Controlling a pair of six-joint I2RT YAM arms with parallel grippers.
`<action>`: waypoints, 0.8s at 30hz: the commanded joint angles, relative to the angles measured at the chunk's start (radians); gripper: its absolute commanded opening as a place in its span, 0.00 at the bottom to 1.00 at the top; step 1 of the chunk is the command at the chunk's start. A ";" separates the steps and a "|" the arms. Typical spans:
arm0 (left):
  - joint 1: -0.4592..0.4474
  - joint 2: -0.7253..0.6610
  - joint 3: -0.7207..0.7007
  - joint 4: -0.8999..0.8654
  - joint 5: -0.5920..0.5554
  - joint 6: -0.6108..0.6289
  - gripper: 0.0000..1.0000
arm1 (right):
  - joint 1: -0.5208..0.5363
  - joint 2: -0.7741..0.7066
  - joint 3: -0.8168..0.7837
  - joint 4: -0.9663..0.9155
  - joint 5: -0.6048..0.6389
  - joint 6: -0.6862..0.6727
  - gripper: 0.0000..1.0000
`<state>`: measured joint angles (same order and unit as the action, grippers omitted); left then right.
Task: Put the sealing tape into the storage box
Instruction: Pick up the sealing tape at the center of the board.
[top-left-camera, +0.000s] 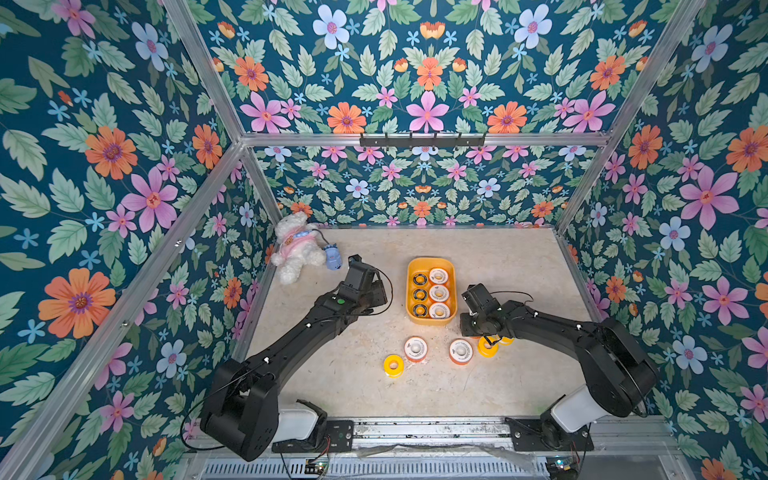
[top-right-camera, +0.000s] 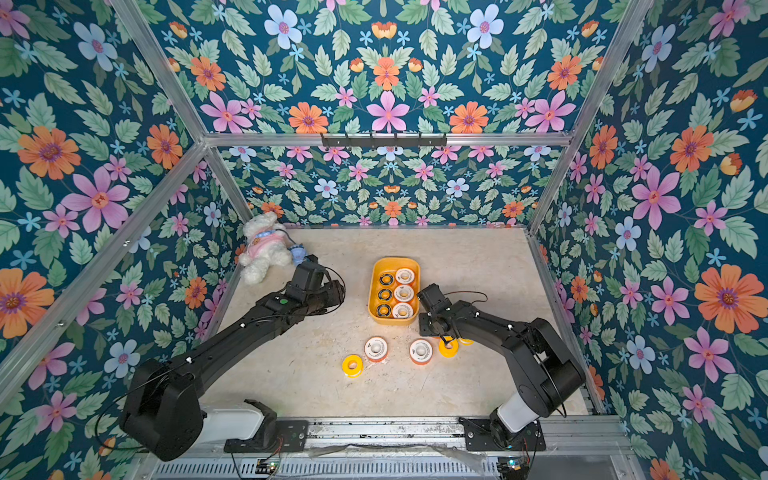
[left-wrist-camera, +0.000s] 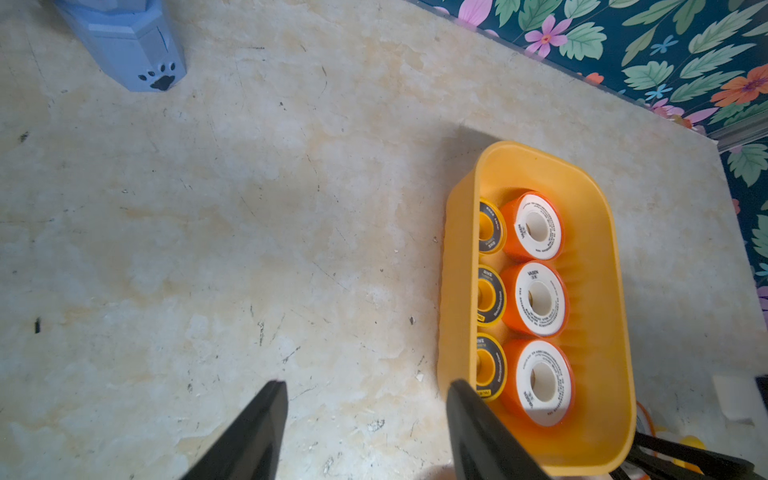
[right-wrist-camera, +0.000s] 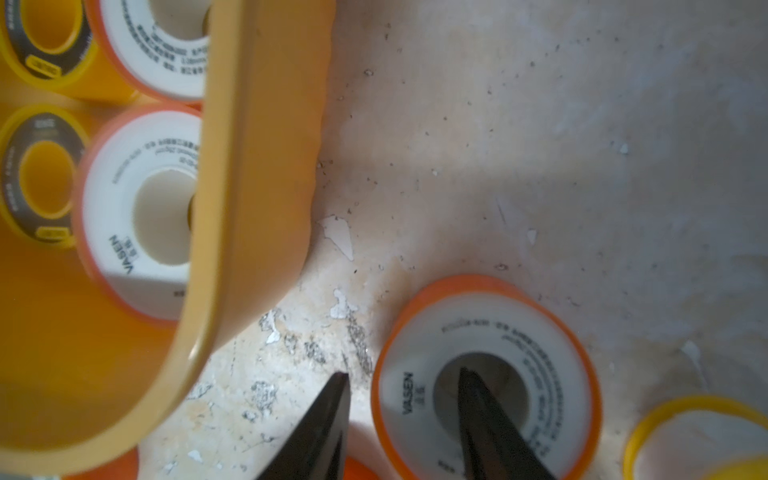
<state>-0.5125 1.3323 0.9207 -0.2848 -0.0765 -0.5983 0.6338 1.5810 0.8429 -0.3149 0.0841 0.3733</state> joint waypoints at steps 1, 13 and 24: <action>0.000 0.001 0.006 0.014 0.000 0.002 0.67 | 0.006 0.015 0.015 -0.033 0.051 0.006 0.47; 0.005 0.015 0.003 0.010 -0.008 0.003 0.67 | 0.016 0.067 0.044 -0.070 0.110 0.005 0.45; 0.009 0.008 0.006 0.004 -0.012 0.005 0.67 | 0.015 0.125 0.063 -0.059 0.104 0.028 0.29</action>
<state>-0.5056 1.3437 0.9207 -0.2855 -0.0807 -0.5980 0.6506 1.6913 0.9134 -0.3405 0.2161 0.3729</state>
